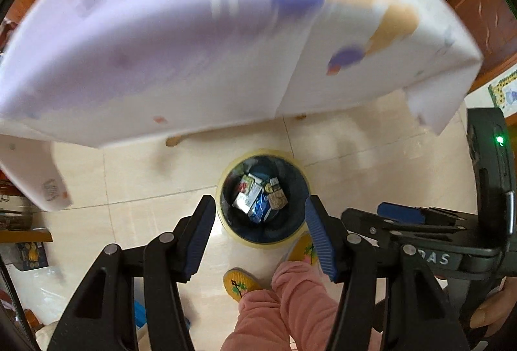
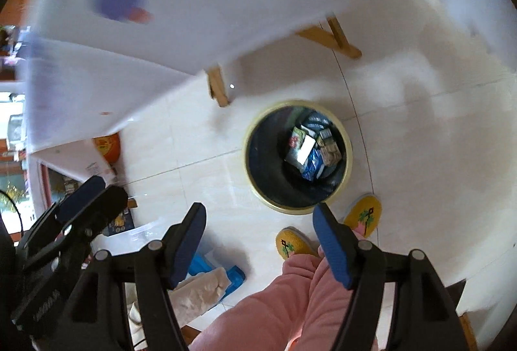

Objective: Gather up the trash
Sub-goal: 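Raise both tools and move back toward the table, then grasp the plaid paper cup with the left tool while the right tool grasps the clear plastic bottle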

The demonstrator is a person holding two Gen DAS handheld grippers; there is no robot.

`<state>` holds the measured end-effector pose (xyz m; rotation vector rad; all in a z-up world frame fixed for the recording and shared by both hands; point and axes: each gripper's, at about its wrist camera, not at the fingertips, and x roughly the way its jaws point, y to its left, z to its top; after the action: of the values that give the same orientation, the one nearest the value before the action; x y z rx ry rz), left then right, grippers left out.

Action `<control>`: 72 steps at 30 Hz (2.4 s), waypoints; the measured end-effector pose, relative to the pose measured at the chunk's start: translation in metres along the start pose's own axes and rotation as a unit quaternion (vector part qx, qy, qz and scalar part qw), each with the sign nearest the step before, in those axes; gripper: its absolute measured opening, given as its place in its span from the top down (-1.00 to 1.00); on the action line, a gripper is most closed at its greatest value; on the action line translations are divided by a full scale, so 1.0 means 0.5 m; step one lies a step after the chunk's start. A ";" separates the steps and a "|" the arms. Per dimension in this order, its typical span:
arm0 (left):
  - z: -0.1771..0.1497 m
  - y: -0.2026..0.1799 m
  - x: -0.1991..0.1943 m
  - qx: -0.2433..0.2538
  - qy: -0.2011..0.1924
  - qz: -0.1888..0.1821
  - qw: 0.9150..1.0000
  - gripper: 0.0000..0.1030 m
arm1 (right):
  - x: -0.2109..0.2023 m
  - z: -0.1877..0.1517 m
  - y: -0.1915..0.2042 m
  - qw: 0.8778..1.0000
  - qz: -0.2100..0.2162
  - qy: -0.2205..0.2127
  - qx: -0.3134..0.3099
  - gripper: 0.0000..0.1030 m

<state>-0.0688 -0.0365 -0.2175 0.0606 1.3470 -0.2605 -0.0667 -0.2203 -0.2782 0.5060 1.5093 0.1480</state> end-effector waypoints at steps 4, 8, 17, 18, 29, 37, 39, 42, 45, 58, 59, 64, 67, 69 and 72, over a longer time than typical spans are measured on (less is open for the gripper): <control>0.025 -0.009 -0.110 0.004 -0.028 0.003 1.000 -0.09 | -0.104 -0.001 0.042 0.999 0.003 -0.021 -0.036 -0.35; 0.050 -0.023 -0.202 0.016 -0.057 0.012 0.998 -0.09 | -0.214 0.003 0.088 0.995 0.009 -0.058 -0.085 -0.35; 0.136 -0.060 -0.364 0.020 -0.125 0.036 0.991 -0.11 | -0.395 0.054 0.163 0.975 0.017 -0.146 -0.168 -0.35; 0.143 -0.064 -0.376 0.018 -0.133 0.040 0.990 -0.12 | -0.413 0.063 0.172 0.972 0.021 -0.156 -0.177 -0.35; 0.214 -0.043 -0.473 -0.011 -0.184 0.067 0.981 -0.21 | -0.501 0.161 0.259 0.953 0.034 -0.196 -0.229 -0.35; 0.293 0.021 -0.470 -0.005 -0.191 0.056 0.980 -0.30 | -0.509 0.261 0.332 0.950 0.026 -0.220 -0.221 -0.34; 0.326 0.048 -0.461 0.002 -0.194 0.048 0.980 -0.30 | -0.494 0.295 0.352 0.951 0.018 -0.221 -0.214 -0.34; 0.381 0.095 -0.440 0.018 -0.191 0.031 0.981 -0.30 | -0.464 0.348 0.385 0.955 0.004 -0.218 -0.199 -0.34; 0.445 0.146 -0.410 0.040 -0.176 0.018 0.983 -0.30 | -0.424 0.408 0.413 0.963 -0.004 -0.210 -0.166 -0.34; 0.691 0.297 -0.251 0.100 -0.111 -0.052 0.987 -0.30 | -0.192 0.657 0.463 0.985 -0.055 -0.154 -0.063 -0.33; 0.706 0.301 -0.243 0.103 -0.110 -0.057 0.987 -0.30 | -0.180 0.668 0.463 0.985 -0.058 -0.152 -0.060 -0.29; 0.753 0.321 -0.217 0.104 -0.103 -0.080 0.986 -0.30 | -0.142 0.692 0.472 0.989 -0.040 -0.131 -0.061 0.09; 0.772 0.330 -0.199 0.100 -0.093 -0.094 0.986 -0.30 | -0.142 0.682 0.489 0.988 -0.046 -0.129 -0.076 0.24; 0.781 0.332 -0.186 0.100 -0.087 -0.097 0.986 -0.30 | -0.142 0.668 0.492 0.988 -0.045 -0.123 -0.078 0.25; 0.794 0.330 -0.163 0.098 -0.075 -0.105 0.987 -0.30 | -0.152 0.640 0.489 0.988 -0.051 -0.124 -0.079 0.27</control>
<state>0.3306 0.0592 -0.0669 0.0632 1.1748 -0.5649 0.2915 -0.1059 -0.1156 0.3062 1.2649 0.1184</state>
